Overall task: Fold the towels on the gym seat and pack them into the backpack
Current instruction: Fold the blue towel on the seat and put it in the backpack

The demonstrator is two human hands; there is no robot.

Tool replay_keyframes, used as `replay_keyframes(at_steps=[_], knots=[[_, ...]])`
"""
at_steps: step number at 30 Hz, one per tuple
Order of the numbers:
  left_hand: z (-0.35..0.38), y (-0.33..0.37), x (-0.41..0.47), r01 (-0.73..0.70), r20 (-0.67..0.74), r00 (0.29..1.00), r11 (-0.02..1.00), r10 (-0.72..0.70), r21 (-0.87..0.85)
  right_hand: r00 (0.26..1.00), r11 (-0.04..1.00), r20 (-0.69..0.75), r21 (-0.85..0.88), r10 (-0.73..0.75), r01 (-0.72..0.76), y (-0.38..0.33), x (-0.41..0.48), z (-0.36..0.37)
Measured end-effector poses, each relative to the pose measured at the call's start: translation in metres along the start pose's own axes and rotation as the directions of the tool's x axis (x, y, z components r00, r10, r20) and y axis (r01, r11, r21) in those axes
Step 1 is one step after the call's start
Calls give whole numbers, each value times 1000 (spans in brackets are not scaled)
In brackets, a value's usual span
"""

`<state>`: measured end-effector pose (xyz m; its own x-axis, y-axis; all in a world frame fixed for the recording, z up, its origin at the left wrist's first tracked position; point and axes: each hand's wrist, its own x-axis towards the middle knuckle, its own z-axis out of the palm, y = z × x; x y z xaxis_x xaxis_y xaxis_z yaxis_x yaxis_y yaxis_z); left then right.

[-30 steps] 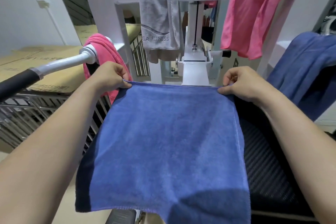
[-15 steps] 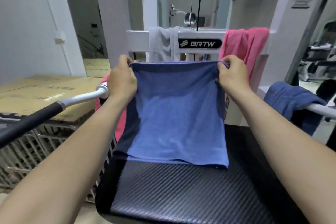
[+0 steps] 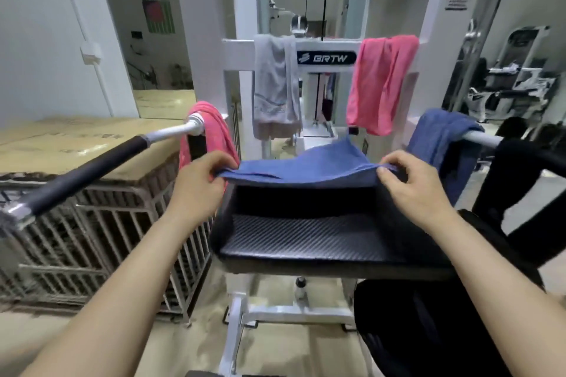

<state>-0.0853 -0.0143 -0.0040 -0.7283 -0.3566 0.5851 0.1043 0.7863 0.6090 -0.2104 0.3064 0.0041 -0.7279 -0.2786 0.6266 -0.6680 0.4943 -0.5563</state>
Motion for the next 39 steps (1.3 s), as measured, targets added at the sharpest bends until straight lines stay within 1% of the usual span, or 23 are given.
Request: replay_keyframes(at_steps=[2, 3, 8, 10, 12, 13, 14, 15, 17, 18, 19, 21, 22, 24, 25, 26, 27, 29, 31, 33, 35, 37, 39], knots=[[7, -14, -42, 52, 132, 989, 991, -68, 123, 992, 999, 116, -36, 44, -40, 12, -38, 5], [9, -15, -59, 54, 160, 984, 987, -79, 154, 987, 998, 153, -47, 50, -43, 15, -53, 6], [5, -16, -93, 31, 81, 996, 987, -44, 157, 975, 992, 221, -127, 20, 8, 12, -90, -5], [2, -12, -101, 36, 67, 997, 992, -45, 124, 966, 988, 256, -153, 16, 24, 8, -96, -11], [-3, -9, -109, 10, 98, 995, 999, -15, 49, 956, 995, 294, -100, 18, 11, 4, -101, -16], [-4, -10, -111, -32, 138, 990, 999, 28, 25, 946, 997, 323, -80, 10, 16, 4, -103, -17], [-4, -14, -112, -86, 197, 977, 996, 79, 28, 930, 993, 368, -105, -7, 49, 5, -105, -18], [-2, -20, -111, -151, 264, 955, 987, 131, 58, 903, 977, 428, -180, -29, 116, 8, -107, -17], [4, -34, -107, -288, 363, 907, 943, 214, 165, 850, 877, 524, -383, -53, 291, 18, -113, -10], [7, -40, -107, -333, 365, 899, 919, 241, 213, 838, 812, 542, -461, -60, 356, 22, -118, -6], [9, -43, -107, -358, 337, 903, 901, 267, 245, 845, 758, 530, -518, -79, 396, 26, -124, -1], [8, -43, -112, -376, 252, 915, 892, 315, 252, 883, 718, 439, -559, -168, 415, 35, -135, 6], [7, -42, -115, -379, 219, 918, 893, 331, 241, 892, 717, 382, -548, -243, 430, 40, -140, 8], [6, -40, -120, -399, 191, 912, 893, 363, 210, 868, 712, 299, -498, -395, 495, 49, -144, 9], [6, -39, -123, -398, 185, 912, 899, 366, 184, 857, 728, 276, -452, -435, 515, 50, -143, 8], [6, -38, -127, -379, 175, 919, 915, 353, 141, 867, 775, 239, -389, -437, 498, 49, -141, 7], [6, -36, -130, -342, 157, 932, 936, 327, 81, 901, 844, 183, -317, -393, 432, 44, -139, 5], [3, -30, -130, -209, 115, 970, 976, 215, -58, 973, 958, 90, -176, -213, 226, 31, -131, 0], [3, -24, -122, -46, 120, 990, 969, 77, -243, 993, 996, 92, -51, -68, 73, 23, -119, -4], [4, -20, -106, 77, 137, 990, 914, -24, -398, 994, 997, 107, 71, -2, -6, 19, -106, -3], [10, -19, -92, 117, 117, 990, 903, -74, -413, 995, 996, 96, 89, 6, -15, 16, -92, 1], [19, -17, -78, 102, 54, 995, 935, -89, -339, 997, 1000, 73, 23, 1, -3, 15, -76, 6], [25, -12, -61, 76, -22, 996, 969, -83, -237, 996, 997, 85, -72, 40, -34, 16, -56, 12]])
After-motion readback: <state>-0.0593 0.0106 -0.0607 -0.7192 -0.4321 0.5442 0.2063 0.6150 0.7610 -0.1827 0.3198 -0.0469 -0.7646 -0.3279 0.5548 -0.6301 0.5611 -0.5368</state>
